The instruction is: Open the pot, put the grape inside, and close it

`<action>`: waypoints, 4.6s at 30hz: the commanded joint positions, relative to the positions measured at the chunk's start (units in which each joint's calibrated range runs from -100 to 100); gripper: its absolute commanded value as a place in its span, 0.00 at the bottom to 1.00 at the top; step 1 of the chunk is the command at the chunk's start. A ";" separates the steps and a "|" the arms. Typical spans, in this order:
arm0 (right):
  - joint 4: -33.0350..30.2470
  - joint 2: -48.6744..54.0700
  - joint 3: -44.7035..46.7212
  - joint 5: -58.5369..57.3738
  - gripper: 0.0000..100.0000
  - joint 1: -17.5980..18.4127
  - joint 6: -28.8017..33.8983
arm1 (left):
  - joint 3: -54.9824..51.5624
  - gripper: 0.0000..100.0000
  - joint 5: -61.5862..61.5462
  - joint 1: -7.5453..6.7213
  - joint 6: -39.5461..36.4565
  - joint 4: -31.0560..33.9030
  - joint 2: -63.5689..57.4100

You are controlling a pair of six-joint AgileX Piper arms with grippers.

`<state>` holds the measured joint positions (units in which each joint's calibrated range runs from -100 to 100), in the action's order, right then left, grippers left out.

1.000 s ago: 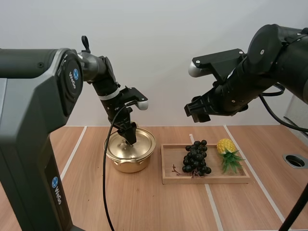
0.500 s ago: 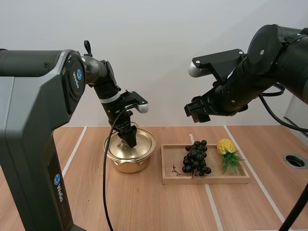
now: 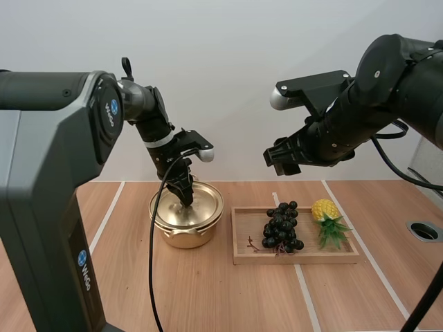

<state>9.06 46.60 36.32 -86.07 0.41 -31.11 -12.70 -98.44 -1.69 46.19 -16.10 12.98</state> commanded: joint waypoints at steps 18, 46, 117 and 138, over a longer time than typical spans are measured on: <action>0.46 0.29 -0.43 -0.42 1.00 -0.18 -0.56 | 15.76 0.00 -1.56 -0.08 -8.28 0.02 -20.54; 0.46 0.29 -0.43 -3.94 1.00 -0.18 -2.06 | 47.77 0.00 40.07 4.44 -41.11 3.74 -49.42; -7.67 -24.57 -0.43 13.20 1.00 -2.02 37.70 | 52.90 0.00 51.86 4.44 -46.83 11.16 -49.42; -3.41 -39.78 -2.20 13.43 1.00 -1.76 38.52 | 52.90 0.00 51.86 4.44 -46.83 11.16 -49.42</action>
<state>5.42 7.11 34.87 -72.82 -1.39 7.71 39.90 -49.02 2.73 -0.23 -4.77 -36.44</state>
